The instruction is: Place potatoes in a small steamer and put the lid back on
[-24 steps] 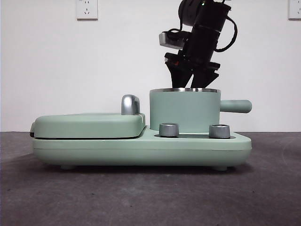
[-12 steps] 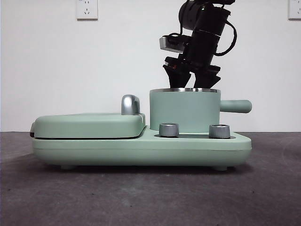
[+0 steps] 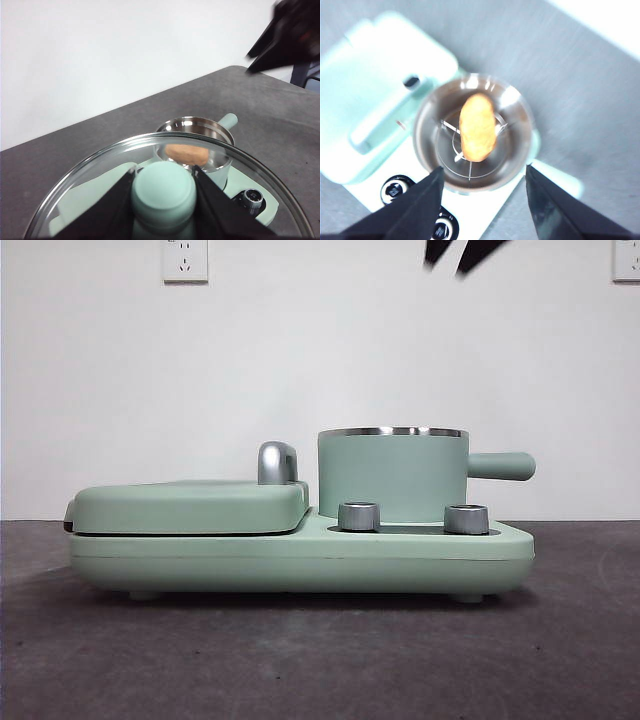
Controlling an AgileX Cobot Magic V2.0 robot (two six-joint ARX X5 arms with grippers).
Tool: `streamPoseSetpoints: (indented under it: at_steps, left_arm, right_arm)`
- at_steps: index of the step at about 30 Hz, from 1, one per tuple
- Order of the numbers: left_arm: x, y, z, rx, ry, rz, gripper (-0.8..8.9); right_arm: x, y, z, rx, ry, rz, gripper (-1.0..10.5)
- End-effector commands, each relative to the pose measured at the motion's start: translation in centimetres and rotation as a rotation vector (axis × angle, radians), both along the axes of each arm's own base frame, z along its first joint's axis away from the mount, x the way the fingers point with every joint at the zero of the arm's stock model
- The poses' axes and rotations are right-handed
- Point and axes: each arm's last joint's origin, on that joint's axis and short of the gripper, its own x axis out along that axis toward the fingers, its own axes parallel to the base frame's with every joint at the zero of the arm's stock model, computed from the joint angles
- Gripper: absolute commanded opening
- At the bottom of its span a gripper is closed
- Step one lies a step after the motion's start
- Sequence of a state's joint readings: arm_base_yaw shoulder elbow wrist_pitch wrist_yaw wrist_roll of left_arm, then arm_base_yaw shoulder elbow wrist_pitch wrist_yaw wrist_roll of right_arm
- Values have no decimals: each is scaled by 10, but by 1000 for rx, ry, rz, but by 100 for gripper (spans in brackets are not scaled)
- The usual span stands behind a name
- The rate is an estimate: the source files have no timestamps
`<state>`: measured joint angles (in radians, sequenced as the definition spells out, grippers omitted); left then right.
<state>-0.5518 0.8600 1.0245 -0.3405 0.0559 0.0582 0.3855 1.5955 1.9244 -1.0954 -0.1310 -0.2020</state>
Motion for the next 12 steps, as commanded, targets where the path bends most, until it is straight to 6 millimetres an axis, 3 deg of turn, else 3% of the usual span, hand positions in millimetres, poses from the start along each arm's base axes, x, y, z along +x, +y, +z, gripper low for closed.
streamPoseSetpoints:
  at_steps: [1,4,12]
  left_arm:
    - [6,-6,4,-26,-22,-30,15]
    - [16,-13,2,-34,-18,-61,15]
    - [30,-27,-4,-49,-7,-112,15]
  right_arm:
    - [-33,-12,13,28,-44,-1,246]
    - [-83,-32,4,43,-82,0,247]
    - [-164,-64,-41,66,-96,-3,257]
